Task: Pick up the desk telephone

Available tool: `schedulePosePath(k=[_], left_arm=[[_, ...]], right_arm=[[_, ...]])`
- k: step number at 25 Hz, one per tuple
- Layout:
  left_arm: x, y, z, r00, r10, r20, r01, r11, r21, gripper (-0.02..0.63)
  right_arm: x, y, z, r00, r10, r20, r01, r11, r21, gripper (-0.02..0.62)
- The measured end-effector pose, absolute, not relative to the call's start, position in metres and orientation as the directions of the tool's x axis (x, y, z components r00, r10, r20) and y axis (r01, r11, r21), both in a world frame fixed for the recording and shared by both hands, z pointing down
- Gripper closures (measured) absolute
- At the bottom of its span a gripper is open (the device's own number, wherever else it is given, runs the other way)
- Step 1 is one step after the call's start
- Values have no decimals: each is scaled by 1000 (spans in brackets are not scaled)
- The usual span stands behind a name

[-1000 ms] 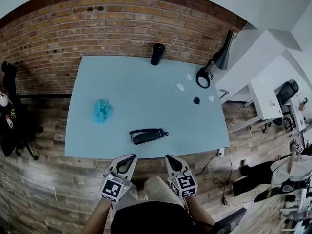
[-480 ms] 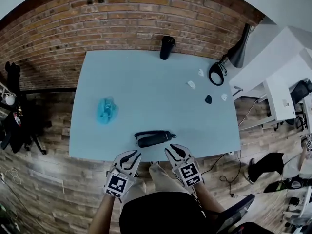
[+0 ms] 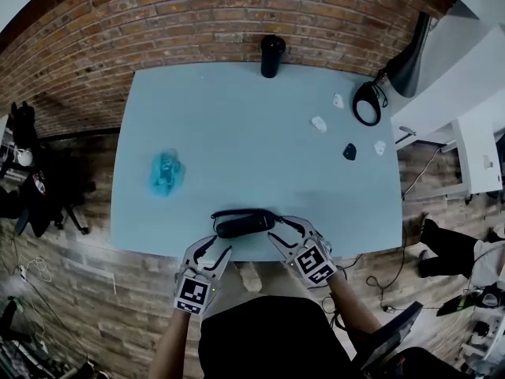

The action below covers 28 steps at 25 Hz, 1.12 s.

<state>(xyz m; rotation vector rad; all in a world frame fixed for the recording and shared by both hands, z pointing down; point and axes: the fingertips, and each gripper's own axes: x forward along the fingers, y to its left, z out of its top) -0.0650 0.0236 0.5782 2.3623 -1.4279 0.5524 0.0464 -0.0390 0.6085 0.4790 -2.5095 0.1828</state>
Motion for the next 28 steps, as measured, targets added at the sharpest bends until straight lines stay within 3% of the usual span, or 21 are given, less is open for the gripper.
schedulePosePath(k=[3,8,9,13,18,28], left_arm=[[-63,25,599,415,-730,543,-885,-463,54,397],[-66,22,646,354,-631,690,-818,-567,-99,375],[-65,22,655,352,-601,718,-795,-596,-110,346],[-55,27,682,380,-486,787,-742,-668,-54,284],[-62,12,703,331,-486,809,-759,-646,-77,284],[-65,17,731,358,-359,862,-716,-698,7,284]], right_arm=[[46,-40,625,-758,-255,601,-328,944,-14,393],[40,-56,641,-771,-220,597,-384,909,-161,350],[37,-56,644,-766,-211,607,-373,916,-151,348],[31,-36,665,-704,-118,701,-214,975,-52,266],[24,-33,686,-664,-53,746,-39,999,36,262],[19,-27,724,-594,36,804,89,996,20,264]])
